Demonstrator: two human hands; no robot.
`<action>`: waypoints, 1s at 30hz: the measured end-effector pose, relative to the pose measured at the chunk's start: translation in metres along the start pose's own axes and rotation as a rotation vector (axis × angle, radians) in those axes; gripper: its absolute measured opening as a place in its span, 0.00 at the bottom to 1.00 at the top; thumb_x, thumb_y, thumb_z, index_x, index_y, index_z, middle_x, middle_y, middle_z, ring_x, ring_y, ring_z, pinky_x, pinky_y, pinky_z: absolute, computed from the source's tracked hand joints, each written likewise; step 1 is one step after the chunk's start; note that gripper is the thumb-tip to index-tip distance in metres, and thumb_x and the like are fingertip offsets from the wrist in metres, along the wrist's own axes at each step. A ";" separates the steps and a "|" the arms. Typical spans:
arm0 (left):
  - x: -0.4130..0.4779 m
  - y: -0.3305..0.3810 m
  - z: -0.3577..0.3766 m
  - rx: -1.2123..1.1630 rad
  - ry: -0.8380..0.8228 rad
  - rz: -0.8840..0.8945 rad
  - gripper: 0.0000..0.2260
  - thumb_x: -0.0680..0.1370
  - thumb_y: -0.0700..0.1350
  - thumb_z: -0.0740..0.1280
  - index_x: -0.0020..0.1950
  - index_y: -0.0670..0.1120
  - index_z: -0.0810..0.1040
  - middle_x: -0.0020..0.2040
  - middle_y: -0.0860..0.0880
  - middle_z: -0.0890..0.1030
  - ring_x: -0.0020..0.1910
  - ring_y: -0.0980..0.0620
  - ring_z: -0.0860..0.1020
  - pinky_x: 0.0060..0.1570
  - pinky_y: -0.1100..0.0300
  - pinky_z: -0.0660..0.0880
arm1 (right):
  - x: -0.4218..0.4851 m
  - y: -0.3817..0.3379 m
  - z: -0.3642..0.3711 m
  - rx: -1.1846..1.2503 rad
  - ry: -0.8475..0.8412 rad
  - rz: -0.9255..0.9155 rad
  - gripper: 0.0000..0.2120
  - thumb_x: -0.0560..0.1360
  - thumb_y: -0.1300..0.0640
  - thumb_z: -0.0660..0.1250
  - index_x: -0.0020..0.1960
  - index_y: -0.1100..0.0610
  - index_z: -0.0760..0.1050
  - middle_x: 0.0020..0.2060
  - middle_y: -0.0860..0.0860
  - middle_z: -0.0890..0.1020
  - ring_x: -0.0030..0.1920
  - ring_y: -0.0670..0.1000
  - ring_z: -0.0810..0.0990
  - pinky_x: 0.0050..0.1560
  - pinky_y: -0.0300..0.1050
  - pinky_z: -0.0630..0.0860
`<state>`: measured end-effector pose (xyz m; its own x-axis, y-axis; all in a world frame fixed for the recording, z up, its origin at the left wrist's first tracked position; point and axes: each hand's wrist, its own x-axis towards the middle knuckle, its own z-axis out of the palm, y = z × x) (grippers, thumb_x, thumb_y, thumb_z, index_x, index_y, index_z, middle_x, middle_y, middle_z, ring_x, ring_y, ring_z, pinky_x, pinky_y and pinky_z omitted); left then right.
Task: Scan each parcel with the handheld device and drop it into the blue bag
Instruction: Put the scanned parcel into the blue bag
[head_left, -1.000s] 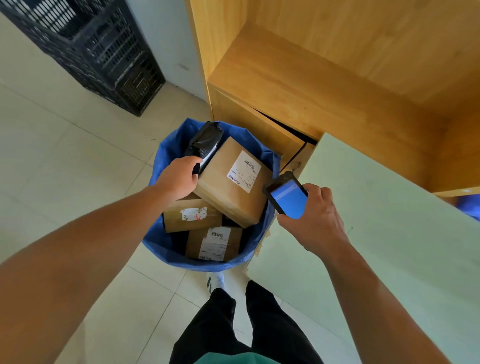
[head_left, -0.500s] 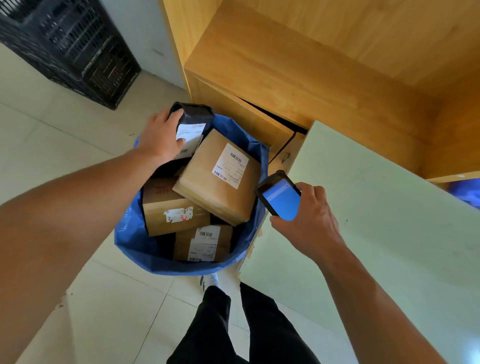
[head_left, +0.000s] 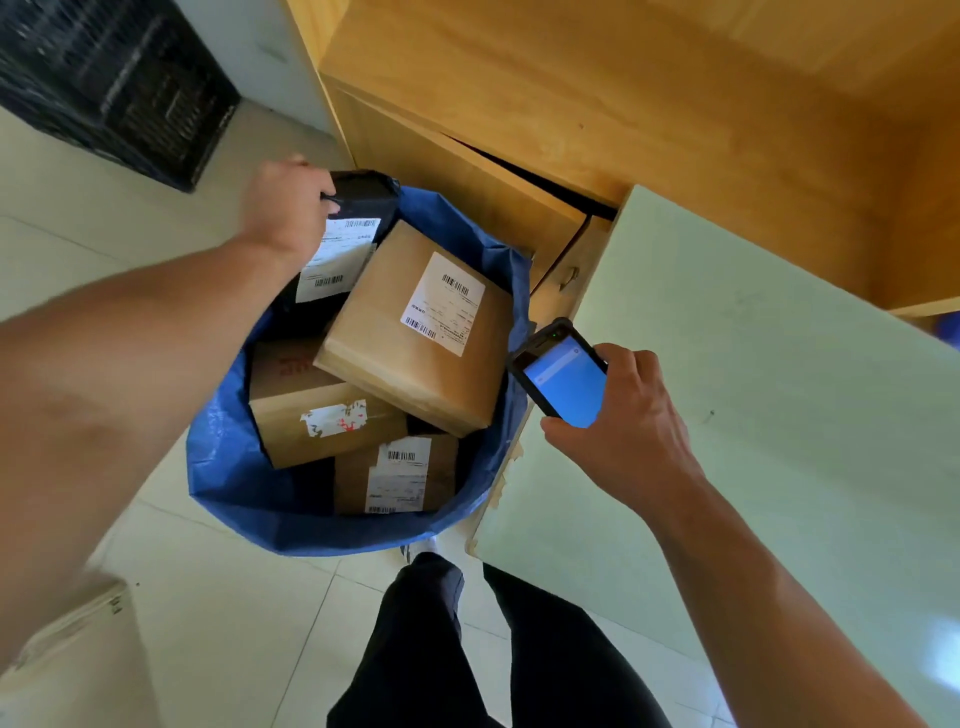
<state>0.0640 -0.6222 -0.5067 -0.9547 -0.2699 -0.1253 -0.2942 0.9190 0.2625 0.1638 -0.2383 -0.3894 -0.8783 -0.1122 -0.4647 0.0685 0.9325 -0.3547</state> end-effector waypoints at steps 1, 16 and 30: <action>-0.006 0.000 -0.004 -0.017 0.004 0.011 0.07 0.79 0.39 0.71 0.54 0.37 0.85 0.52 0.36 0.79 0.48 0.35 0.78 0.46 0.50 0.72 | -0.001 -0.001 -0.001 0.006 -0.005 0.000 0.32 0.67 0.46 0.76 0.66 0.50 0.65 0.53 0.48 0.68 0.49 0.53 0.75 0.45 0.47 0.73; -0.175 0.022 -0.154 -0.051 0.266 0.127 0.05 0.78 0.41 0.73 0.45 0.40 0.82 0.44 0.42 0.79 0.39 0.43 0.78 0.39 0.50 0.75 | -0.061 -0.071 -0.044 0.052 0.001 -0.195 0.41 0.68 0.44 0.78 0.72 0.52 0.60 0.57 0.51 0.66 0.57 0.54 0.73 0.53 0.50 0.75; -0.239 0.048 -0.096 -0.093 0.043 0.092 0.06 0.81 0.38 0.66 0.44 0.44 0.76 0.41 0.48 0.80 0.37 0.47 0.74 0.38 0.49 0.72 | -0.096 -0.042 -0.040 0.057 -0.002 -0.170 0.40 0.68 0.43 0.76 0.73 0.52 0.62 0.59 0.51 0.68 0.57 0.56 0.74 0.56 0.55 0.78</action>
<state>0.2740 -0.5413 -0.3722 -0.9783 -0.1998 -0.0558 -0.2064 0.9103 0.3589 0.2259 -0.2533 -0.2975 -0.8785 -0.2672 -0.3961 -0.0538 0.8790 -0.4738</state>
